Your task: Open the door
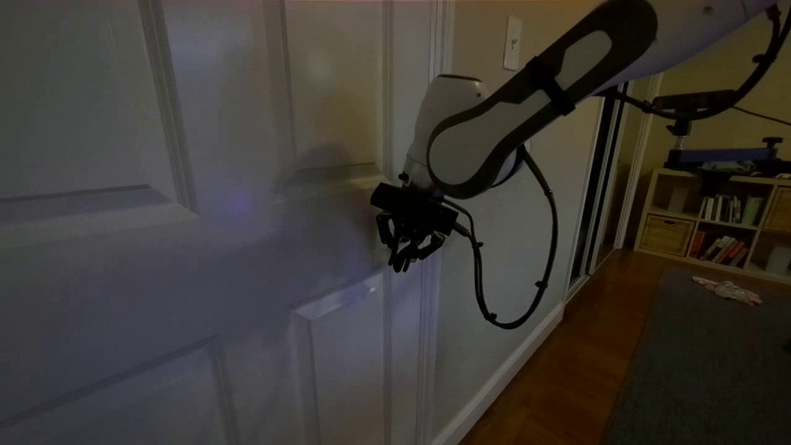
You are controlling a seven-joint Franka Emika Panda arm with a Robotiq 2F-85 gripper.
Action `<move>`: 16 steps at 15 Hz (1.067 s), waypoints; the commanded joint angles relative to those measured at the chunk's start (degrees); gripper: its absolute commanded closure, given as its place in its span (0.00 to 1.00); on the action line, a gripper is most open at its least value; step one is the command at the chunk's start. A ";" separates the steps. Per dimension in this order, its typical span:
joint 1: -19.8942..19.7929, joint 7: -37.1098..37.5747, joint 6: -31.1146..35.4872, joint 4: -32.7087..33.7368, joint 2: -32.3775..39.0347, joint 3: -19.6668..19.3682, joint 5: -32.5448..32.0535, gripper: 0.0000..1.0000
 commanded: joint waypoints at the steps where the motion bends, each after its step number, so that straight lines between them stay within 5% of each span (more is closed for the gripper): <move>1: 1.94 0.97 -1.67 -2.85 0.21 -3.44 -1.26 0.87; 10: 4.70 -2.75 4.07 -20.04 -13.14 -0.88 -0.67 0.94; 12: 3.73 -4.64 4.43 -24.06 -16.13 1.04 0.68 0.69; 16: 0.43 -11.13 2.11 -31.21 -23.64 8.05 7.22 0.48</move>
